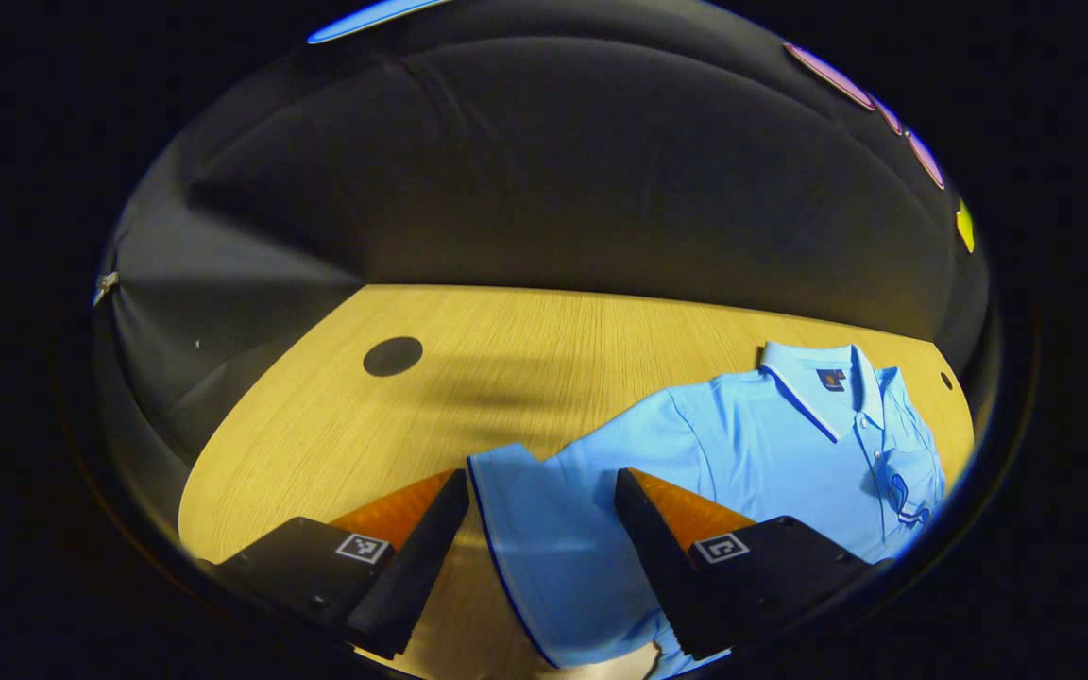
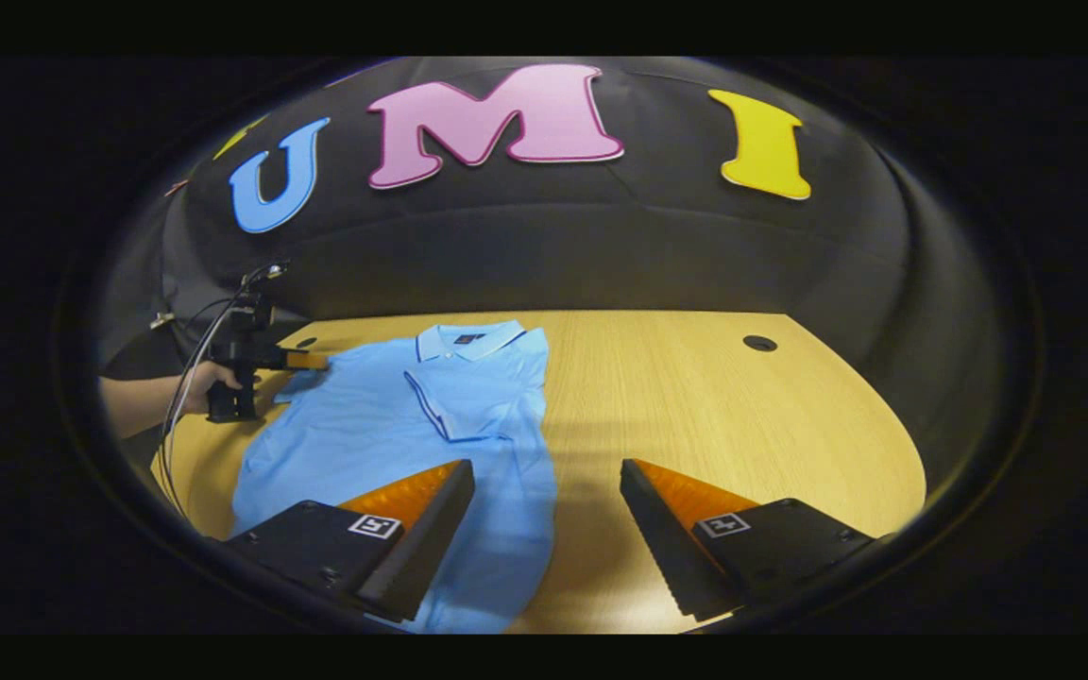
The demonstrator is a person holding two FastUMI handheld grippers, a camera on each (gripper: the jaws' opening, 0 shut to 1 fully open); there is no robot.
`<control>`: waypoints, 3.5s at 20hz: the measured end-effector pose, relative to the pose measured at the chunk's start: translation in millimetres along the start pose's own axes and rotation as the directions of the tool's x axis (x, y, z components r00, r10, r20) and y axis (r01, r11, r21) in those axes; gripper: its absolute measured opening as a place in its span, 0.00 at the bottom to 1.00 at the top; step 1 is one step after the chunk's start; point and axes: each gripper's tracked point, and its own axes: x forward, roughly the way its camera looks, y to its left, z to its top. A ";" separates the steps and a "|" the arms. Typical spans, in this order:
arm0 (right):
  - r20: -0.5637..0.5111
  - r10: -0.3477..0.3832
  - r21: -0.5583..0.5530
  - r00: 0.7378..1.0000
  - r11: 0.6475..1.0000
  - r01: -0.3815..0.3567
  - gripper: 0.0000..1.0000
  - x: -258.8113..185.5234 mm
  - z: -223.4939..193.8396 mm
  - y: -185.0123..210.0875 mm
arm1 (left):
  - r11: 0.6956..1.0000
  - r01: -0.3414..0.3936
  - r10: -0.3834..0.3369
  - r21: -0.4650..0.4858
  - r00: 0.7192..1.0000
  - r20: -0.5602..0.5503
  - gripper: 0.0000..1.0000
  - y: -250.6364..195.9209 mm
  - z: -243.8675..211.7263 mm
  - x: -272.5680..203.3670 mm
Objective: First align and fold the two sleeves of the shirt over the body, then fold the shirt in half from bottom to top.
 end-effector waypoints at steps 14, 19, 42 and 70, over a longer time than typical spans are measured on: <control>0.004 -0.029 0.003 1.000 1.000 0.029 0.99 -1.4 -3.9 -15.2 | 0.984 -0.056 0.051 0.171 0.998 0.032 0.06 -42.3 16.1 -2.3; -0.001 -0.041 -0.005 0.999 0.999 0.041 0.99 -6.9 -10.6 -23.4 | 0.982 0.016 -0.035 0.188 0.995 0.098 0.06 -107.7 50.3 -35.9; -0.084 -0.087 0.093 0.993 0.991 0.095 0.99 -167.9 -74.6 26.3 | 0.946 0.319 -0.322 0.062 0.946 0.030 0.97 -125.5 -118.8 -356.3; -0.282 -0.053 -0.043 0.958 0.998 0.042 0.51 -144.3 -175.3 90.2 | 0.944 0.244 -0.216 0.221 0.966 -0.142 0.40 -146.3 -271.5 -342.6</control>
